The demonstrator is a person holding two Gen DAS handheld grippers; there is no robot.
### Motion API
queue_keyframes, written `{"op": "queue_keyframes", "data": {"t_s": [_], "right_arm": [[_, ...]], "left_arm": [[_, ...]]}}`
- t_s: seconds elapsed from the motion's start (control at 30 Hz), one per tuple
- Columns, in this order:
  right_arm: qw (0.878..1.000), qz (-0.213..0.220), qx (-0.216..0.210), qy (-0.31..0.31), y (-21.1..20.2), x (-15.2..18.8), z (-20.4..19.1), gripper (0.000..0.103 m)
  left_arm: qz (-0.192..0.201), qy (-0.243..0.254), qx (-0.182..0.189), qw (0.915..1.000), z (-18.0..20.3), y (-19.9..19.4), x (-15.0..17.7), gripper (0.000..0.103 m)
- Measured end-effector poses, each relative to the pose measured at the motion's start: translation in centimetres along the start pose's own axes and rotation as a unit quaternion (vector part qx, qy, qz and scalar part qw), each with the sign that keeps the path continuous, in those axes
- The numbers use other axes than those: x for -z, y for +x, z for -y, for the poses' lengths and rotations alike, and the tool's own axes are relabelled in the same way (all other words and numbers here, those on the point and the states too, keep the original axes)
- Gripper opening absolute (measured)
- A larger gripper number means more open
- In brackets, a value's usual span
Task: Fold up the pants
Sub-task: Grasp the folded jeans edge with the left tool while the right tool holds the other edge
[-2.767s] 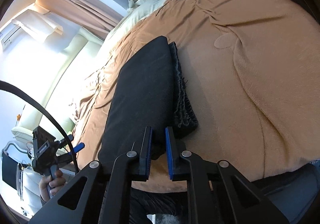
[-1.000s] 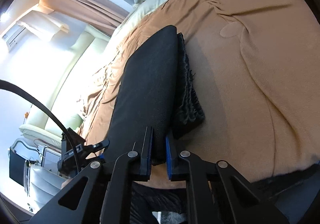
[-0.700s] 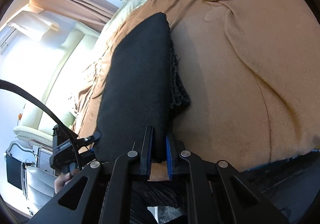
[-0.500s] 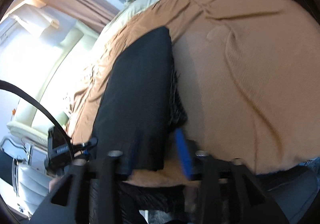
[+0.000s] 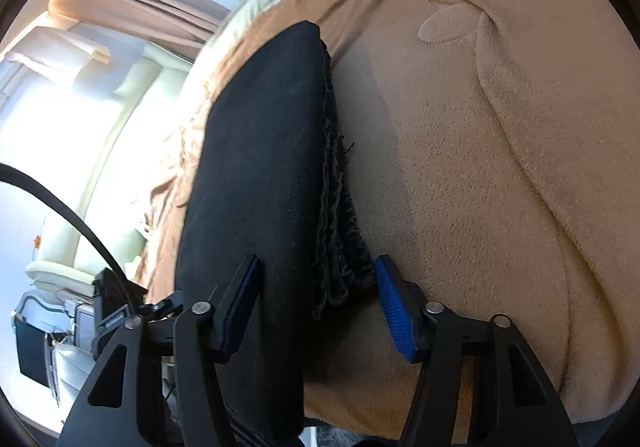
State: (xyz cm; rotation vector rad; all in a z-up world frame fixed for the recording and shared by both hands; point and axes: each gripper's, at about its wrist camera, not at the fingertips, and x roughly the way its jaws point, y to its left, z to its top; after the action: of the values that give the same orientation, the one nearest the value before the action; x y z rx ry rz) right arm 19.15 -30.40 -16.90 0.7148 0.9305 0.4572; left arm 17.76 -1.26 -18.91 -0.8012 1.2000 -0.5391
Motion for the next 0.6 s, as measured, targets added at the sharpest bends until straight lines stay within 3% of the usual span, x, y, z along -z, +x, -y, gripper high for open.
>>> {"op": "queue_keyframes", "data": {"t_s": [0.2, 0.37, 0.6], "right_arm": [[1.0, -0.005, 0.015, -0.019, -0.9, -0.1, -1.8, 0.038], [1.0, -0.013, -0.007, -0.014, -1.4, 0.2, -2.9, 0.029], [0.998, -0.038, -0.027, -0.029, -0.7, 1.4, -4.7, 0.028]], "left_arm": [[0.011, 0.025, -0.006, 0.9996, 0.8, -0.9, 0.2, 0.024], [0.024, 0.033, -0.005, 0.9992, 1.3, -2.6, 0.3, 0.021], [0.041, 0.04, -0.009, 0.9983, 1.6, -6.2, 0.0, 0.02]]}}
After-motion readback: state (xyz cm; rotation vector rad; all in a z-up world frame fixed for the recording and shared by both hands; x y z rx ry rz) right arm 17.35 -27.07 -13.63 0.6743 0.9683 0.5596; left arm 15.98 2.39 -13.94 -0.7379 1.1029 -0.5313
